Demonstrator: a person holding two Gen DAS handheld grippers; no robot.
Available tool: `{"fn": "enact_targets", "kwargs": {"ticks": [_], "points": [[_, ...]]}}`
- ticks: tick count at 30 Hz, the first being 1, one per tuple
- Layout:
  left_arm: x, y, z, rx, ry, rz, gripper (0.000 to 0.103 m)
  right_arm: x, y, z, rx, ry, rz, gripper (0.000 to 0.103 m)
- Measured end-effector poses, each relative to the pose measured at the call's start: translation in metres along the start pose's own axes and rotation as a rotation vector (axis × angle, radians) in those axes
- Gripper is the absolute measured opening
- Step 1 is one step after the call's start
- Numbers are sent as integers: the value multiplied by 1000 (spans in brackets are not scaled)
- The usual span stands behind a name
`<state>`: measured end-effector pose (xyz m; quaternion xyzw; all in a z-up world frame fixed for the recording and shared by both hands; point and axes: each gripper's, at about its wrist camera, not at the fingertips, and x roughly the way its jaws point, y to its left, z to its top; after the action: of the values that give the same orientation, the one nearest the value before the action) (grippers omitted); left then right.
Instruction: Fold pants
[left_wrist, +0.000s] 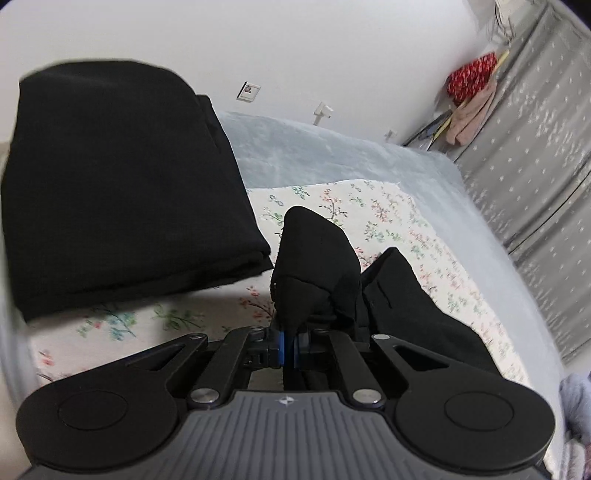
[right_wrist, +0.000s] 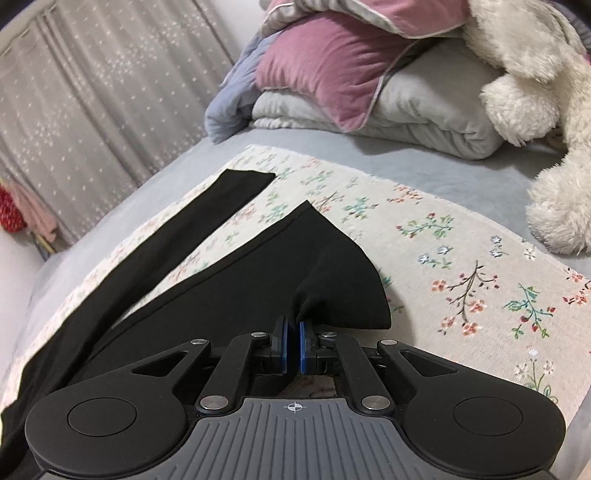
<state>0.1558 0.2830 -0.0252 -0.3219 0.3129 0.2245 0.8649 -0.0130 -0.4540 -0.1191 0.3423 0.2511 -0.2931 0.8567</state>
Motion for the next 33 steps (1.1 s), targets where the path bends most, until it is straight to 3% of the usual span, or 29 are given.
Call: {"fn": "enact_targets", "kwargs": {"ticks": [4, 6, 8, 10, 11, 12, 14, 16, 18, 20, 21, 24, 29, 33], "points": [[23, -15, -13, 159, 61, 60, 4, 11, 1, 1, -6, 55, -39, 5], [40, -11, -22, 156, 100, 84, 15, 14, -2, -1, 16, 85, -61, 9], [54, -2, -31, 156, 72, 103, 32, 12, -7, -1, 51, 87, -73, 14], [64, 1, -23, 93, 143, 130, 32, 4, -11, -1, 86, 63, -86, 16], [60, 5, -17, 50, 110, 71, 35, -2, -12, -1, 98, 38, -102, 16], [56, 6, -12, 51, 79, 58, 40, -9, -13, 0, 106, 14, -116, 17], [44, 7, -4, 89, 12, 99, 52, -26, -12, 2, 117, -32, -155, 20], [32, 14, 3, 91, -48, 97, 56, -45, -7, 9, 109, -56, -159, 21], [23, 24, 14, 58, -104, 109, 62, -65, 4, 17, 54, -93, -171, 38], [20, 31, 23, 24, -138, 117, 65, -79, 18, 21, -45, -140, -181, 77], [21, 30, 25, 19, -143, 117, 65, -80, 23, 23, -89, -146, -188, 82], [28, 15, 33, 74, -120, 54, 70, -70, 30, 29, -137, -136, -167, 82], [57, -35, 39, 216, -52, -41, 83, -11, 39, 35, -176, -18, -127, 82], [108, -93, 44, 380, 32, -147, 97, 31, 56, 58, -240, 30, -98, 82]]}}
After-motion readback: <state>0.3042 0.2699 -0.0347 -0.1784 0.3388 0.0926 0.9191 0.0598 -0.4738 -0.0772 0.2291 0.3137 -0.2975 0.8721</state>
